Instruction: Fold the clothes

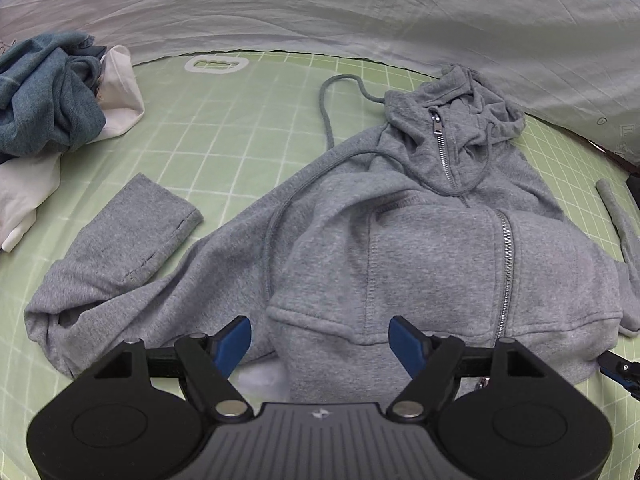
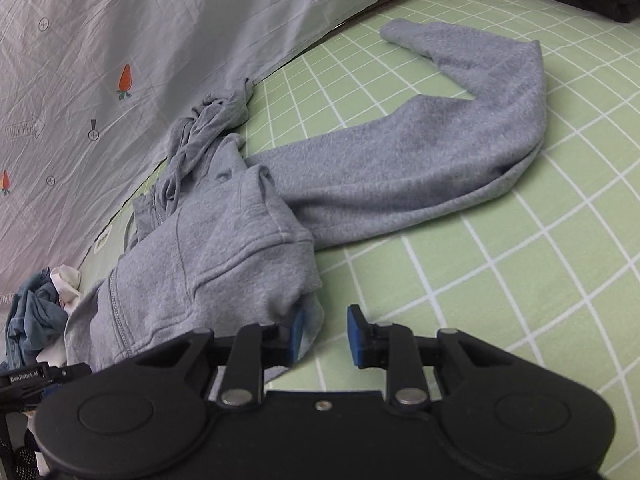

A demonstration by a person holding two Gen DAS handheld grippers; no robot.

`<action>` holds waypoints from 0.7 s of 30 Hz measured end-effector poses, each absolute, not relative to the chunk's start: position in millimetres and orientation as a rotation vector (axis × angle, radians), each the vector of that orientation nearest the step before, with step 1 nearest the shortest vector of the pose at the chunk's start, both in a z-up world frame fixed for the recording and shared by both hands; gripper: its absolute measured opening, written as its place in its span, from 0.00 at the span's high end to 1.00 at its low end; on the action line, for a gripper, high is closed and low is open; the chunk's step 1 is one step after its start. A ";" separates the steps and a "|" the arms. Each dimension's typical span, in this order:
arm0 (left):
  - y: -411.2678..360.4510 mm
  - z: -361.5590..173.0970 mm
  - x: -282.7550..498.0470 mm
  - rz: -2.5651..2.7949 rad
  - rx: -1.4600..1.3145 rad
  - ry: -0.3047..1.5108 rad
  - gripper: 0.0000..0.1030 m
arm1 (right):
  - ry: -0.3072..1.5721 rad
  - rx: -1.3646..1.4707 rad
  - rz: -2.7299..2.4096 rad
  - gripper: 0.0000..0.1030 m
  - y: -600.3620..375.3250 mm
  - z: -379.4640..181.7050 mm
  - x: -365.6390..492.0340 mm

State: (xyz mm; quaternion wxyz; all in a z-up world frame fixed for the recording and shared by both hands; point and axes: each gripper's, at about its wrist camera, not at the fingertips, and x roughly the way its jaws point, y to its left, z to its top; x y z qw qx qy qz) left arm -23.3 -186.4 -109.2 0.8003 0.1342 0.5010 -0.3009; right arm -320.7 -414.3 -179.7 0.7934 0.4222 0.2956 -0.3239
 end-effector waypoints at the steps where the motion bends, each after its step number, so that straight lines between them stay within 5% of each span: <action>1: -191.1 -109.0 -25.0 -0.666 0.306 1.066 0.26 | 0.647 0.894 -0.696 0.76 -413.0 -180.2 -316.5; 6: -205.0 -122.2 -20.9 -0.648 0.367 1.075 0.24 | 0.643 0.850 -0.696 0.78 -415.7 -180.9 -304.6; 8: -205.0 -128.0 -14.6 -0.635 0.360 1.098 0.24 | 0.626 0.824 -0.671 0.97 -413.4 -178.3 -302.2; 15: -202.8 -141.5 -2.8 -0.629 0.317 1.156 0.22 | 0.581 0.752 -0.725 0.98 -377.4 -132.4 -341.1; 21: -198.7 -144.2 -1.8 -0.633 0.290 1.171 0.20 | 0.704 0.852 -0.671 0.98 -359.6 -148.9 -361.7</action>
